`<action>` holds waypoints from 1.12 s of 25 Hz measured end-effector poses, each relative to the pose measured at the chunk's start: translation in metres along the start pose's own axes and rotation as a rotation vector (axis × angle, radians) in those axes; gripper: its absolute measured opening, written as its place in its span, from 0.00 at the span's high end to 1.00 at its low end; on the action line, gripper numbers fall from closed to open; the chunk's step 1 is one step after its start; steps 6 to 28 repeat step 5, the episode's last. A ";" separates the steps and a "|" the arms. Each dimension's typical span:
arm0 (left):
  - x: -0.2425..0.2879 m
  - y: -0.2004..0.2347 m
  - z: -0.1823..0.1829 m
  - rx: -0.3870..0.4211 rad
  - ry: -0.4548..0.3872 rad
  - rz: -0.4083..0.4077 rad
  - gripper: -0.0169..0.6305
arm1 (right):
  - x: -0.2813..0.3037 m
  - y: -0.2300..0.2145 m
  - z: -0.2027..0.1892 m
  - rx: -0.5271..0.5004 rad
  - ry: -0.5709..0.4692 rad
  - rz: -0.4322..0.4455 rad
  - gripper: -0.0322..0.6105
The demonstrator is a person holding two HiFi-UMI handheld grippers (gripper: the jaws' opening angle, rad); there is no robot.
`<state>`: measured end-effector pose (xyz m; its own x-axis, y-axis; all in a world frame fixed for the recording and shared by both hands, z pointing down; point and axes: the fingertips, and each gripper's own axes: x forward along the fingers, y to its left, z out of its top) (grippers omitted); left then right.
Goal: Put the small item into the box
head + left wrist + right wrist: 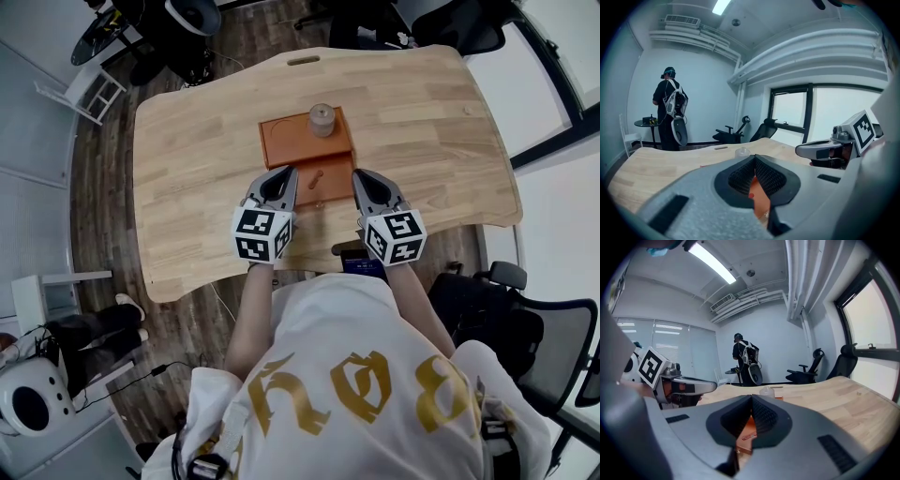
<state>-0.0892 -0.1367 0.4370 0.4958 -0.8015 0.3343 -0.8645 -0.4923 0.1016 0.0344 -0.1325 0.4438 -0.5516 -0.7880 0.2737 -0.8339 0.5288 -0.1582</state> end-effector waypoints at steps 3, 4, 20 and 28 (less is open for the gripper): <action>0.005 -0.002 -0.007 0.020 0.026 -0.010 0.96 | 0.001 -0.002 -0.002 0.000 0.006 -0.001 0.93; 0.006 -0.003 -0.009 0.025 0.032 -0.014 0.96 | 0.001 -0.002 -0.002 0.001 0.008 -0.002 0.93; 0.007 -0.004 -0.010 0.030 0.037 -0.018 0.96 | 0.002 -0.003 -0.003 0.001 0.009 -0.002 0.93; 0.007 -0.004 -0.010 0.030 0.037 -0.018 0.96 | 0.002 -0.003 -0.003 0.001 0.009 -0.002 0.93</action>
